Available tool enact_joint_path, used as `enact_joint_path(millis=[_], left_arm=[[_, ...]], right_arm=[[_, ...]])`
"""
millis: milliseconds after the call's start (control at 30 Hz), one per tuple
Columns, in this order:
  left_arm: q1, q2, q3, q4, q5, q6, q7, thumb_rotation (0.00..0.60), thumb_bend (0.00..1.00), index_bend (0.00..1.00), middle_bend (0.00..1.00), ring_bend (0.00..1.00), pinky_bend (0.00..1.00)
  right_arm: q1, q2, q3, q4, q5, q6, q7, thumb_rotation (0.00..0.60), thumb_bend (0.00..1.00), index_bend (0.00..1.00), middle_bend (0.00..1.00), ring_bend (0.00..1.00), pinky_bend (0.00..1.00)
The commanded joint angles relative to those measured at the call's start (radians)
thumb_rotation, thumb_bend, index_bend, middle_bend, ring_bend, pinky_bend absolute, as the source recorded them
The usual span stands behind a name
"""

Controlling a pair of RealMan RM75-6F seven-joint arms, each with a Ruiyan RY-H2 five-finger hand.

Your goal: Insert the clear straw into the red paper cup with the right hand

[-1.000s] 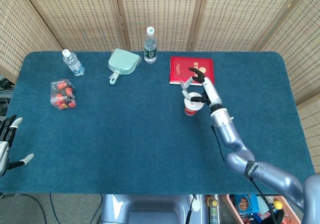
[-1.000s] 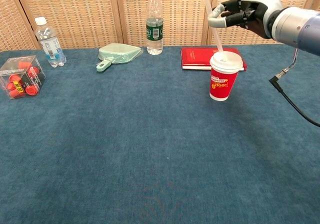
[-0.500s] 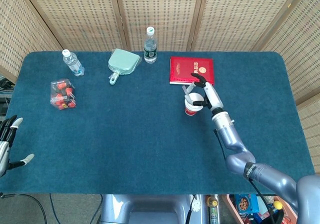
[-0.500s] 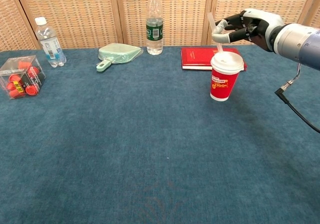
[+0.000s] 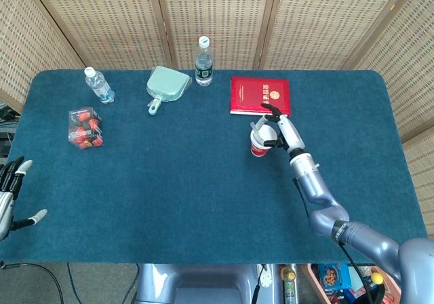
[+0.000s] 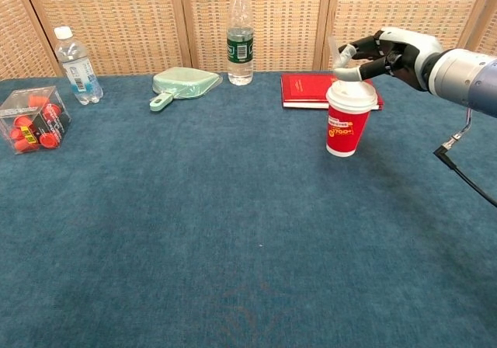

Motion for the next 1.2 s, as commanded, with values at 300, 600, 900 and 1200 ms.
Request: enact_joint_path(millis=[300,600,900,1200], left_arm=[[0.001,0.0,0.002,0.0,0.005,0.003,-0.001,0.6,0.15,0.0,0.0,0.0,0.0],[0.005,0.002,0.006,0.0,0.015,0.013,-0.008,0.6,0.15,0.0,0.0,0.0,0.0],[0.012,0.005,0.012,0.008,0.029,0.027,-0.025,0.6,0.15,0.0,0.0,0.0,0.0],[0.032,-0.002,0.027,0.017,0.056,0.061,-0.015,0.6,0.15,0.0,0.0,0.0,0.0]], right_arm=[[-0.002,0.025,-0.034,0.0,-0.099,-0.002,0.116,0.6,0.19,0.33,0.08,0.0,0.0],[-0.015,0.055,-0.04,-0.038,-0.137,0.054,0.164,0.6,0.16,0.28,0.06,0.0,0.0],[-0.076,0.236,-0.144,-0.186,-0.341,0.201,0.101,0.6,0.0,0.0,0.0,0.0,0.0],[-0.326,0.438,-0.308,-0.397,-0.432,0.485,-0.319,0.6,0.0,0.0,0.0,0.0,0.0]])
